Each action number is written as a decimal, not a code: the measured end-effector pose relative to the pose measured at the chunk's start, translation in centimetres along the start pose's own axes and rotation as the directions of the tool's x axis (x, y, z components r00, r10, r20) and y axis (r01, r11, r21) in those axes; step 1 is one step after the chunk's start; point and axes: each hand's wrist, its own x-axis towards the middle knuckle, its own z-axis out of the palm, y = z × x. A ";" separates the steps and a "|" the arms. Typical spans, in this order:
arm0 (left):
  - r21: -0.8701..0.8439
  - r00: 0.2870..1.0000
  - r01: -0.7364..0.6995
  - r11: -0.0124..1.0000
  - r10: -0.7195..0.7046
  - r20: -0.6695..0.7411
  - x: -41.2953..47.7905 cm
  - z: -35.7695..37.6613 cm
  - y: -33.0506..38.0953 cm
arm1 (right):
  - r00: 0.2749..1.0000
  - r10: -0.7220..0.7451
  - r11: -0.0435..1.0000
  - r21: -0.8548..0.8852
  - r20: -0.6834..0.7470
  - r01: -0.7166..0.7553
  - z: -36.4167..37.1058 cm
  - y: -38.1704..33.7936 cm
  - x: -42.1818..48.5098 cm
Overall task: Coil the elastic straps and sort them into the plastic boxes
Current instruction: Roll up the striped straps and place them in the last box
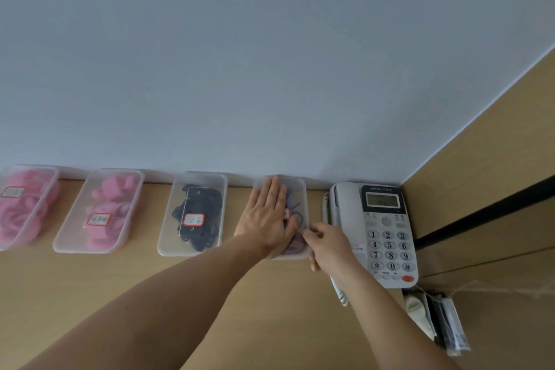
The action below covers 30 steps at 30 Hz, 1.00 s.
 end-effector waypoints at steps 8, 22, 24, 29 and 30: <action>0.000 1.000 0.002 1.000 -0.002 0.006 0.1 0.2 -0.1 | 1.000 0.007 0.981 0.193 -0.015 -0.004 0.4 1.0 -1.0; -0.016 1.000 0.004 1.000 -0.004 0.028 -0.2 -0.6 0.1 | 1.000 0.014 0.963 0.268 0.015 -0.018 1.4 2.9 -2.2; -0.015 1.000 0.001 1.000 0.000 0.029 -0.2 -0.7 0.0 | 1.000 0.002 0.976 0.218 -0.006 -0.001 1.6 2.8 -2.1; -0.128 1.000 -0.007 0.992 0.010 0.023 -0.5 -1.3 -0.3 | 1.000 -0.003 0.997 0.073 0.031 0.001 0.7 2.1 -1.7; -0.164 1.000 -0.008 0.986 0.010 0.009 -0.6 -1.5 -0.3 | 0.999 -0.019 1.000 -0.017 0.043 0.020 0.4 1.6 -1.6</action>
